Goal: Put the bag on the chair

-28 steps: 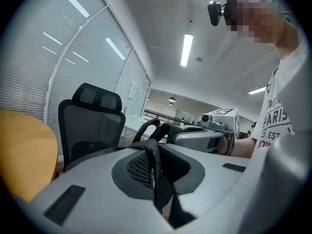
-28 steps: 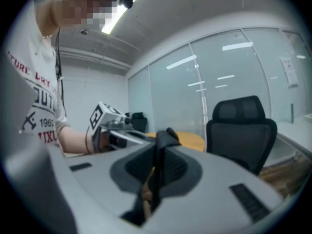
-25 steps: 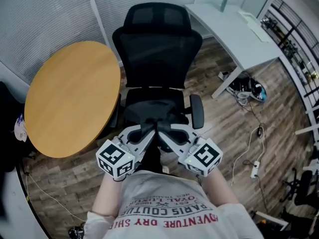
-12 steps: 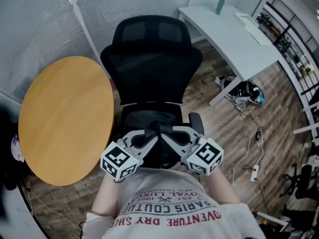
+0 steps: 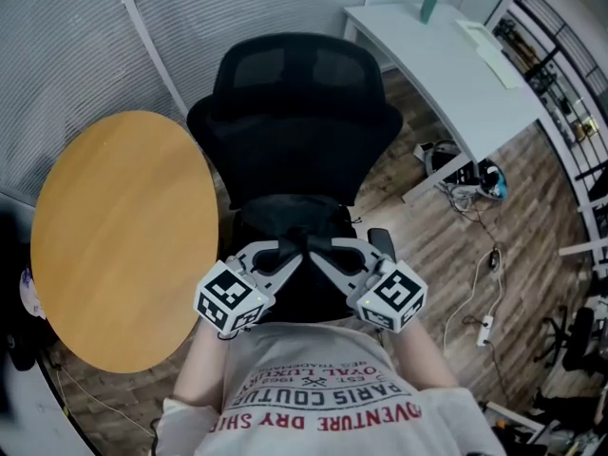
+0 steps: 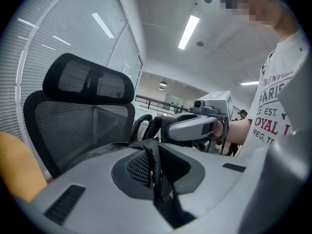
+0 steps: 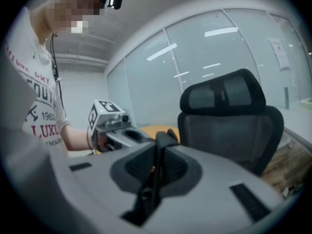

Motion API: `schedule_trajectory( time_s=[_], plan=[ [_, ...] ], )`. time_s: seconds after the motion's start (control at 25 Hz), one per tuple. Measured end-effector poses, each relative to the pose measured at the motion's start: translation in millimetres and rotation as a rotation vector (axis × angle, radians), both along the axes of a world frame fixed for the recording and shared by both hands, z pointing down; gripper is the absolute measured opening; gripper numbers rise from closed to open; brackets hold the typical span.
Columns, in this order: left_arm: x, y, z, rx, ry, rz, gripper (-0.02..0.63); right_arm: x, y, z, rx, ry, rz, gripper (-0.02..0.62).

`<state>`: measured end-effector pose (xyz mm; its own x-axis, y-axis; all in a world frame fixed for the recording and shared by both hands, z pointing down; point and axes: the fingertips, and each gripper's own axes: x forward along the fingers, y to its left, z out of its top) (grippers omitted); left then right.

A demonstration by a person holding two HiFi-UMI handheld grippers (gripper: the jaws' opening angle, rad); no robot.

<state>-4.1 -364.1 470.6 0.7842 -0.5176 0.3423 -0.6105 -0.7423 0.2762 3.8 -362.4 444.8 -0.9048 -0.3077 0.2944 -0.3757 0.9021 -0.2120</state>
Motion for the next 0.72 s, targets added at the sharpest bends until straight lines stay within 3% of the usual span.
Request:
schedule_trajectory(
  time_s=[0.32,0.72],
  plan=[
    [-9.8,-63.8,14.3,-0.022,0.014,-0.02,0.054,-7.9,-65.7,14.5,-0.052,0.001,0.051,0.051],
    [-20.2,-99.1,58.7,-0.118,-0.001,-0.012,0.054,-17.6,-105.7,59.0,-0.136,0.052,0.064,0.054]
  ],
)
